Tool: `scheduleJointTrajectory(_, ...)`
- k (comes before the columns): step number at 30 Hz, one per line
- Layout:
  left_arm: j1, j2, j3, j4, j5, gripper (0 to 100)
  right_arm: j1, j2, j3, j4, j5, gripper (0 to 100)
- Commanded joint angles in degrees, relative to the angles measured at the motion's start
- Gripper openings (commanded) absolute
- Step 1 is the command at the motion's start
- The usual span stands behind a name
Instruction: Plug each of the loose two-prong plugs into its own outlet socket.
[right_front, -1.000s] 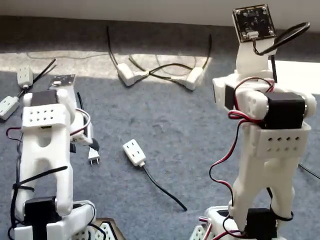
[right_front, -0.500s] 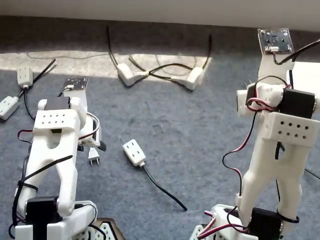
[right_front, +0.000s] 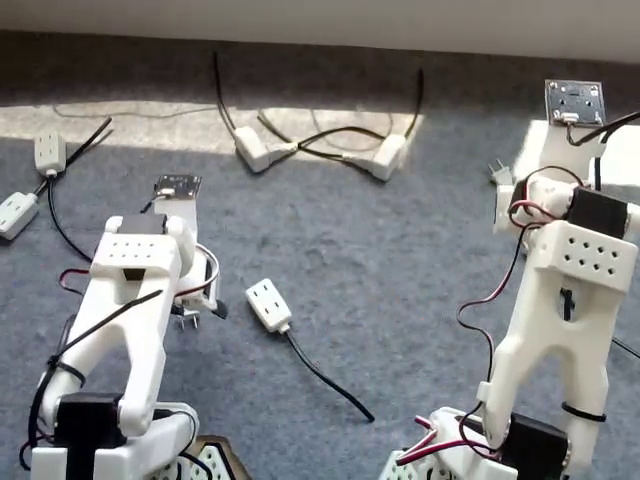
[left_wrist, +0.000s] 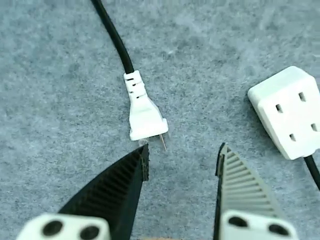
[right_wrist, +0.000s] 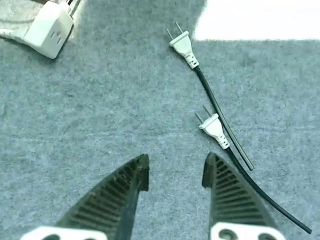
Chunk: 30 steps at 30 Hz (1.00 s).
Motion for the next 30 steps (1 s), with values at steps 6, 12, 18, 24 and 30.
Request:
scheduleJointTrajectory(6,0.92,-0.31,0.22,-5.45,-0.09,23,0.48,-1.8,-0.22,-0.66,0.26,18.1)
scheduleJointTrajectory(12,0.84,-0.22,3.91,-8.26,-0.26,23,0.48,-1.45,-0.22,-0.57,0.18,18.1)
scheduleJointTrajectory(18,-1.8,-0.22,6.29,-9.14,-0.35,23,0.4,-1.54,-0.22,-0.57,0.18,18.1)
scheduleJointTrajectory(24,-7.16,-0.22,6.73,-9.41,-0.53,23,0.13,-1.45,-0.22,-0.57,0.18,18.1)
scheduleJointTrajectory(30,-7.87,-0.48,8.84,-13.63,-0.53,23,0.13,-1.45,-0.13,-0.57,0.18,18.1)
